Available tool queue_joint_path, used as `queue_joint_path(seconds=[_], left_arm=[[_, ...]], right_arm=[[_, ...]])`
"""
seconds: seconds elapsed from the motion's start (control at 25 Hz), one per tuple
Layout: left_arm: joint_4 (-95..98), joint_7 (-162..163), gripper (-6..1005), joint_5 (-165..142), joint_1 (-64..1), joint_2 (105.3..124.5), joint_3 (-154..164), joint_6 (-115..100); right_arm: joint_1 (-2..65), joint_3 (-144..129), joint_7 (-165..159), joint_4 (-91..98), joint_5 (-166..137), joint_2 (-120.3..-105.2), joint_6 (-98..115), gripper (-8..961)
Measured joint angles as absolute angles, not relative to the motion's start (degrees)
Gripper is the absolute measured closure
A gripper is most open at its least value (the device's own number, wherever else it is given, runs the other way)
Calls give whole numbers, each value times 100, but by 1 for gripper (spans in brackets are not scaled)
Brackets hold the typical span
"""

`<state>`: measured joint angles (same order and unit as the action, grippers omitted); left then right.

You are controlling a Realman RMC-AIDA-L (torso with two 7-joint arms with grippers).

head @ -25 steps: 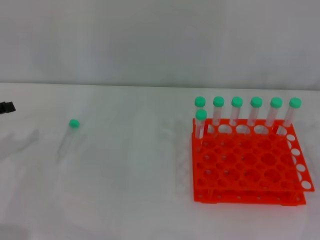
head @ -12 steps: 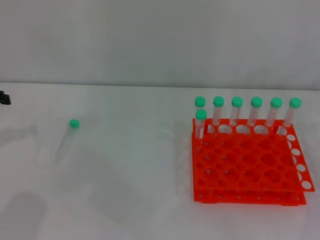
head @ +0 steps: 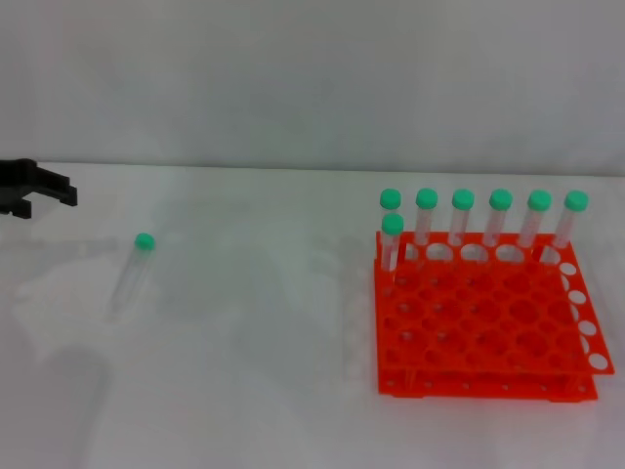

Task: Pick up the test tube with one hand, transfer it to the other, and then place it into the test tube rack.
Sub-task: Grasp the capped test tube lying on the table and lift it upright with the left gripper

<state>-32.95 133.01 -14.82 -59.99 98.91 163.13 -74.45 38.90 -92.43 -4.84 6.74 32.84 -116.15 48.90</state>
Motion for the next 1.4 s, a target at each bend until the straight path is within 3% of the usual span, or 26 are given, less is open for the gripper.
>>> queue_joint_path(seconds=[0.48,1.4], left_arm=[[-2344,13756,265,-1938,-6011,9949,16307,-6653],[-1649,13851,267,-2088,-5869,10395,16303,-5649]], right_arm=[[3832,-9251,-483,671,3288,-11600,4881,80],[3889,-9236,-483,657,3287,-11531,4800,81]])
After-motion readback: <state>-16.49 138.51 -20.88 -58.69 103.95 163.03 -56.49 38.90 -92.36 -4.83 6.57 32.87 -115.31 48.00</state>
